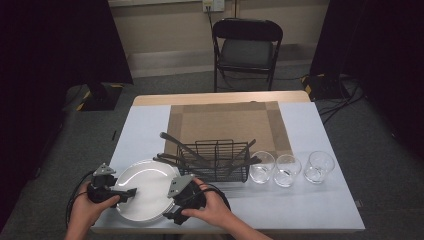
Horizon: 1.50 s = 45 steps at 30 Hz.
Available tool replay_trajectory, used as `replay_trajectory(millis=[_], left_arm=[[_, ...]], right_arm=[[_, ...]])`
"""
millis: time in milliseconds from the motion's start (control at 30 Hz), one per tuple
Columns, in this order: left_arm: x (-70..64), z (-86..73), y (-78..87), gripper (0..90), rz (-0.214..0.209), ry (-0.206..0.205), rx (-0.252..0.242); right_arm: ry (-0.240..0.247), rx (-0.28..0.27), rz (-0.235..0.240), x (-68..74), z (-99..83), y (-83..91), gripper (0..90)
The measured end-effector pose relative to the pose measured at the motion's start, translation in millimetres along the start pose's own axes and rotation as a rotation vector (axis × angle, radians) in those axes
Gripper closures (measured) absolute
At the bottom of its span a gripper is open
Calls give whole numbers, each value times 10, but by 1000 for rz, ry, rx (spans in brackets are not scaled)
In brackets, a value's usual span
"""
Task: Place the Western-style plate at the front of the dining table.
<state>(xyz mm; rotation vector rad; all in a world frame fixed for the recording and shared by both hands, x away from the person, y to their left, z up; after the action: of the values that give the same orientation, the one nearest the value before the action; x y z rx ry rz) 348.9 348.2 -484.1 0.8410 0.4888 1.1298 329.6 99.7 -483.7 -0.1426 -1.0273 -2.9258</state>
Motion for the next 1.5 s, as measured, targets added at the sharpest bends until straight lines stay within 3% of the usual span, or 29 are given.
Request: replay_trajectory(millis=[233,467,867,1100,1500], left_arm=[[5,-2,3,148,2,8,-3],[10,12,21,154,26,-23,8],[31,9,45,154,54,-34,20],[27,10,40,154,48,-26,20],[24,19,52,154,64,-19,41]], right_arm=[[21,9,-2,23,9,-25,143],[16,8,-12,-4,-8,64,143],[25,13,-15,6,-26,36,140],[3,4,-15,3,-110,49,141],[7,7,-19,-4,-47,31,118]])
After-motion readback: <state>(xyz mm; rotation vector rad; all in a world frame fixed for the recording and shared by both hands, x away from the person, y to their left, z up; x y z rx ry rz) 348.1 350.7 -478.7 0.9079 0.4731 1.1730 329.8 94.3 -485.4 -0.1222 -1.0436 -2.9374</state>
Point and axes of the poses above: each handheld gripper's, and its own axes: y roughly backward along the jaws, z roughly out of its top, x roughly to its left, the point moved 4 cm from there along -y, roughly forward along the jaws, and after that the axes turned 11 degrees about z, right-handed, at the moved point
